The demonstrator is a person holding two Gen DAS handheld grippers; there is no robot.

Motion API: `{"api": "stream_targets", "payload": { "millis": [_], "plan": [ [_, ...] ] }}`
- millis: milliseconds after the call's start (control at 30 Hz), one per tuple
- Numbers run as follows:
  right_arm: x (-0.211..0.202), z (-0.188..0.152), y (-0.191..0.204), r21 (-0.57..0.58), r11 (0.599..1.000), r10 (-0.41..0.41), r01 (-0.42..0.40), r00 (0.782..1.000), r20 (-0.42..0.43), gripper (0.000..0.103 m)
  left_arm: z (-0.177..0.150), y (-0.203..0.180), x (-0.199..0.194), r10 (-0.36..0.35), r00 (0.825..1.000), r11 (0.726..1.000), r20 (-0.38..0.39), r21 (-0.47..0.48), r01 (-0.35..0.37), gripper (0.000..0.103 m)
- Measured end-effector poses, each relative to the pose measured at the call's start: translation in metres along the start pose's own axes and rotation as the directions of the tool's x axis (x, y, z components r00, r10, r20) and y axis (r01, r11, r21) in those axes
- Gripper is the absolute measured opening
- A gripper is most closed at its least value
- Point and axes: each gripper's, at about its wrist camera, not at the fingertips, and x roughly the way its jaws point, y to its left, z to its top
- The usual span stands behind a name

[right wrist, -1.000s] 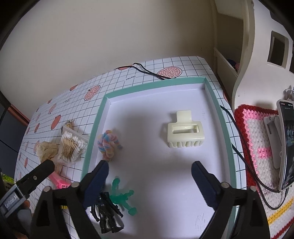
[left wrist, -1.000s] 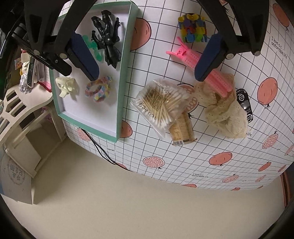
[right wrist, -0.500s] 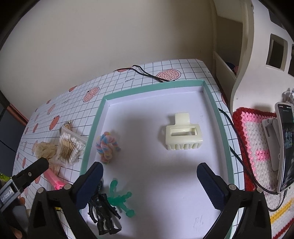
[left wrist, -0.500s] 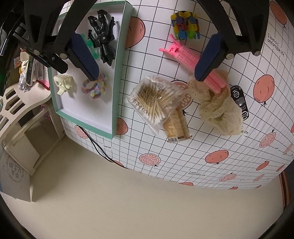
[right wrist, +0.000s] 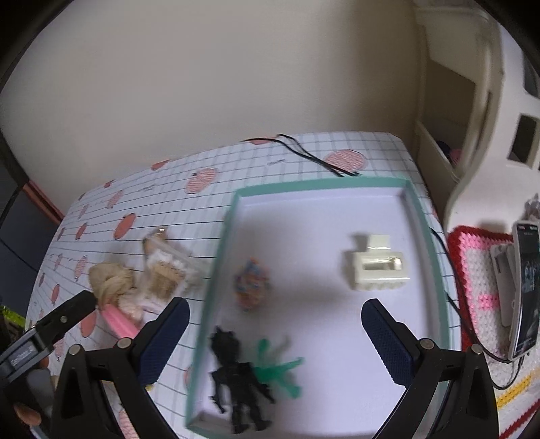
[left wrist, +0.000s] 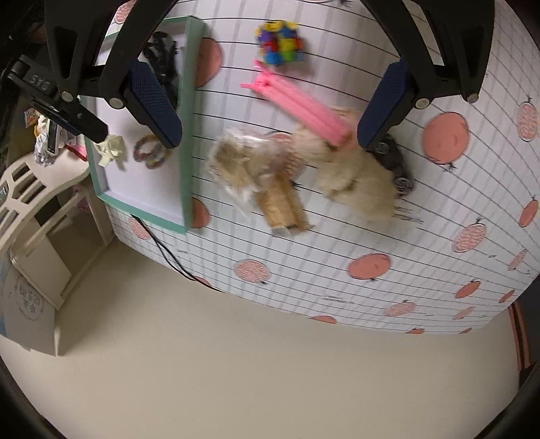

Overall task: Organize objects
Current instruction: 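Move both tools back toward the black toy car and pink comb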

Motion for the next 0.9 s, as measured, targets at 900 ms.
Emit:
{"api": "stream_targets", "payload": {
  "millis": [900],
  "plan": [
    [0.034,-0.018,0.142,-0.163,0.978,0.114,-0.129,0.988,-0.102,0.103,0.006,0.121,0.004,0.056,0.997,0.965,-0.061,-0.251,-0.07,0.103]
  ]
}}
